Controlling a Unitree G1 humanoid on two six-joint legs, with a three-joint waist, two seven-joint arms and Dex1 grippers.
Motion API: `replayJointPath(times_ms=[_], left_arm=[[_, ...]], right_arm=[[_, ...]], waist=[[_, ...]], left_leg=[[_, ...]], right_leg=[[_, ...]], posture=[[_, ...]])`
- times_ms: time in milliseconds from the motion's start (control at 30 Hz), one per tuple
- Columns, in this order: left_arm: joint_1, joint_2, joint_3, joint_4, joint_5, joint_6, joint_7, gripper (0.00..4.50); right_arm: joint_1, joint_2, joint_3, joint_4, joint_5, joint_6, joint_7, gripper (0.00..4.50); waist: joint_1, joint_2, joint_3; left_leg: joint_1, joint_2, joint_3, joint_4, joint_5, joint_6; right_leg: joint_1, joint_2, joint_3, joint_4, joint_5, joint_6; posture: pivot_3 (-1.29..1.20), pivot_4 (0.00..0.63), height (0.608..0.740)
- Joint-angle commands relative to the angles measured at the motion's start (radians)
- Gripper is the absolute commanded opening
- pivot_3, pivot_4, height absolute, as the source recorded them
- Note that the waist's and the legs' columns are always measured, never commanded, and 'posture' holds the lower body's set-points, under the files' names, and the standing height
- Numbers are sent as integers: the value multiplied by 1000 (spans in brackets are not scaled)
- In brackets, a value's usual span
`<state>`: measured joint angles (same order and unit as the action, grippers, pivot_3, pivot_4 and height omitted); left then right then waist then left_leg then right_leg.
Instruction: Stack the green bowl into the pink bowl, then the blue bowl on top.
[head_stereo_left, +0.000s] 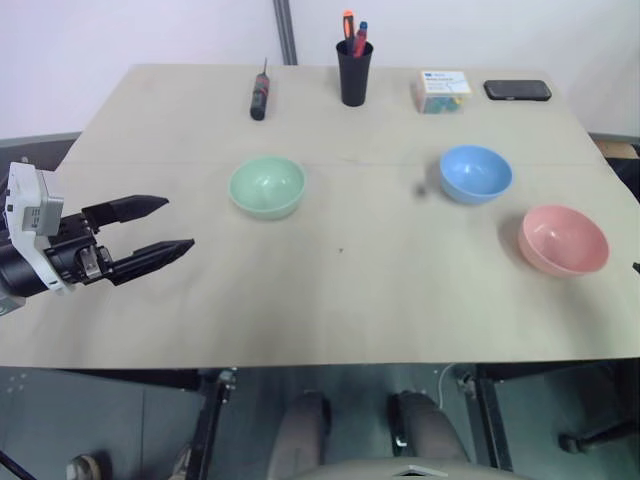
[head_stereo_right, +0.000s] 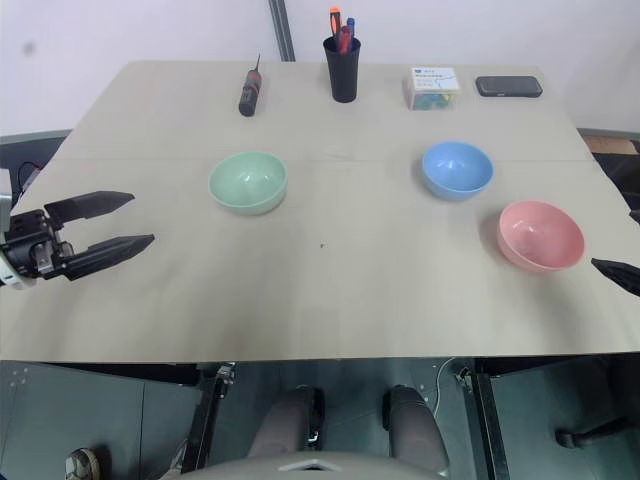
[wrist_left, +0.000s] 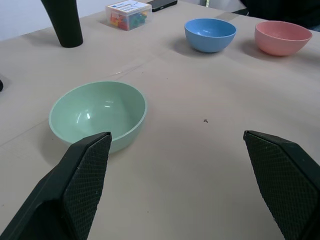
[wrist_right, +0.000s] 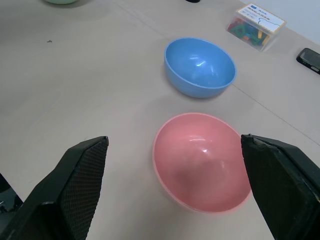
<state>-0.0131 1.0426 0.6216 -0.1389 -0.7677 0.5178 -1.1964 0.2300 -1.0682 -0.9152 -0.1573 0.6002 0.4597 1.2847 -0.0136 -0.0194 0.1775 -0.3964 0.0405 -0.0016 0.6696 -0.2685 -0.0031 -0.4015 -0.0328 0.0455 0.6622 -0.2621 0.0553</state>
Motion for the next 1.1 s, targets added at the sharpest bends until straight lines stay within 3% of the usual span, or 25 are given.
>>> replayJointPath(times_ms=[33, 433, 700, 900, 1000, 1100], left_arm=[[-30, 7, -3, -21, -10, 7, 1, 4500], [-128, -41, -106, -111, -48, 46, 37, 4500], [-210, -153, -259, -206, -68, -5, -3, 4500], [-253, -246, -366, -261, -35, -55, 22, 4500], [-249, -248, -366, -275, -41, -51, 36, 4500], [-236, -241, -354, -282, -45, -52, 40, 4500]], right_arm=[[-11, -6, -45, -12, 8, -7, -1, 4442], [-67, 32, 81, -36, -69, -77, -120, 4442], [-166, 128, 434, -207, -145, 115, -417, 4442], [-336, 239, 680, -150, -255, 198, -606, 4442], [-369, 250, 715, -94, -294, 192, -634, 3615], [-393, 246, 728, -54, -319, 185, -644, 2160]], waist=[[0, 0, 0], [-1, 0, 0], [0, 0, 0], [0, 0, 0], [2, 0, 0], [3, 0, 0]], left_leg=[[0, 0, 0, 0, 0, 0], [0, 0, 0, 0, 0, 0], [-1, 0, 0, 1, 0, 0], [-1, 0, 0, 2, 0, 0], [-2, -1, -1, 2, 0, 0], [-3, -1, -1, 2, 0, 0]], right_leg=[[0, 0, 0, 0, 0, 0], [0, 0, 1, 0, 0, 0], [0, 0, 1, 2, 0, 0], [-1, 0, 1, 2, 0, 0], [-1, 0, 1, 2, 0, 0], [-1, 0, 0, 1, 0, 0]], posture=[[0, 150, 740], [0, 150, 740], [0, 150, 740], [0, 150, 740], [0, 150, 740], [0, 150, 740]])
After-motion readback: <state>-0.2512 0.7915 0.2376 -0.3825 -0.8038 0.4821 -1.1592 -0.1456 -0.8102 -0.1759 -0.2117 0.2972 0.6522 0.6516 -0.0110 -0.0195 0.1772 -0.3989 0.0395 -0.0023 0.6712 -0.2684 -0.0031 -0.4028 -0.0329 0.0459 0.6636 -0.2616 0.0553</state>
